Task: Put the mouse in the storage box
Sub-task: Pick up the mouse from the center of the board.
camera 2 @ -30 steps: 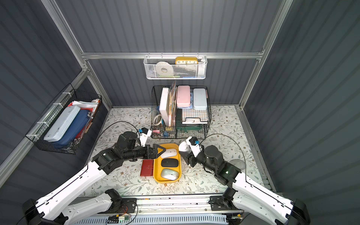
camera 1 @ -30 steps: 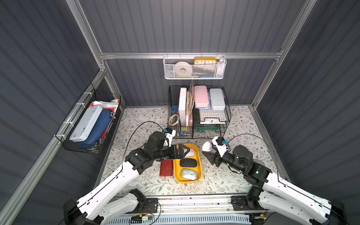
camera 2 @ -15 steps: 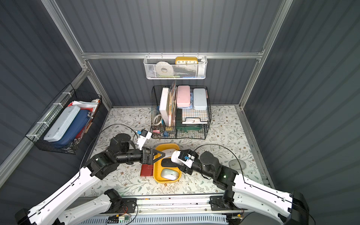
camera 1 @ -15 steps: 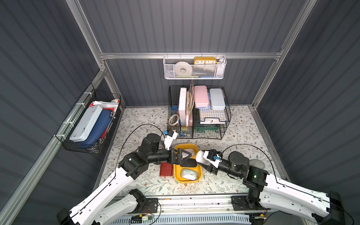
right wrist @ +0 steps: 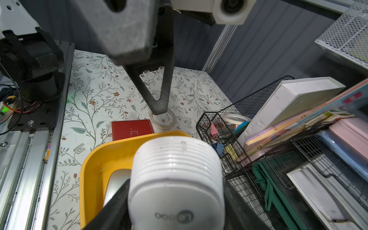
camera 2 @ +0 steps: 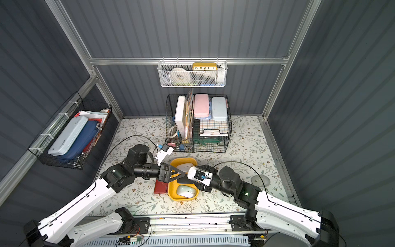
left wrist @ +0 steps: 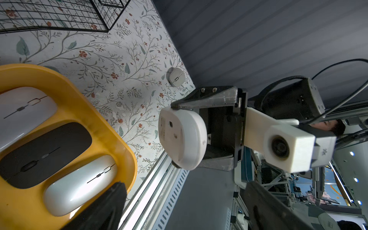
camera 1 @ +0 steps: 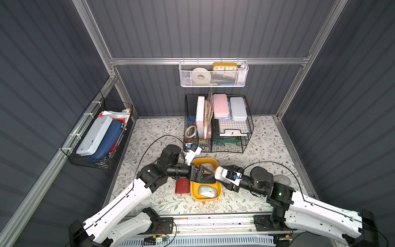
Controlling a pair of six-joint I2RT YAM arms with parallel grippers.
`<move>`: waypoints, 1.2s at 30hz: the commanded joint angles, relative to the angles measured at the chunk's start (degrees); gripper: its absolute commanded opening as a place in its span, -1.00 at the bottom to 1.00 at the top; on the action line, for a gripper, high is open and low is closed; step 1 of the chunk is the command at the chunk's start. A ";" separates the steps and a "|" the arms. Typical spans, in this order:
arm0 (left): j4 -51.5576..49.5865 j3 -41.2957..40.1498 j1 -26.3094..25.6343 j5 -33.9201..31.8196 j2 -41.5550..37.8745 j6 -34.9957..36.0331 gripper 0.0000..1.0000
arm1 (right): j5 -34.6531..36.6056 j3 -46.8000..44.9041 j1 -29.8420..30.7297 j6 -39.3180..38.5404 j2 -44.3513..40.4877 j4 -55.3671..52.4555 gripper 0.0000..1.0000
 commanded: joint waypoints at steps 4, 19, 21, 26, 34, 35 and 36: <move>4.18 1.04 0.12 3.08 3.26 -0.03 0.90 | -0.11 2.04 0.53 0.23 2.20 3.49 -0.28; 5.01 0.39 -3.31 -3.52 9.69 0.00 0.65 | -0.95 5.98 0.75 2.77 10.22 5.99 -0.28; 5.29 0.55 -3.87 -3.99 10.79 0.01 0.61 | -0.88 6.46 0.79 2.92 10.98 5.99 -0.28; 5.43 1.53 -6.19 -7.31 13.37 -0.24 0.48 | -0.70 6.80 0.80 3.10 12.67 6.56 -0.28; 3.94 2.57 -6.35 -11.05 13.44 -0.46 0.05 | -0.46 6.65 0.80 3.80 13.52 6.62 -0.28; 3.84 2.57 -6.38 -11.04 13.40 -0.44 -0.02 | -0.36 6.58 0.80 3.92 13.54 6.47 -0.28; 3.64 2.45 -6.35 -12.62 13.32 -0.47 -0.11 | -0.30 6.54 0.80 3.99 13.43 6.35 -0.28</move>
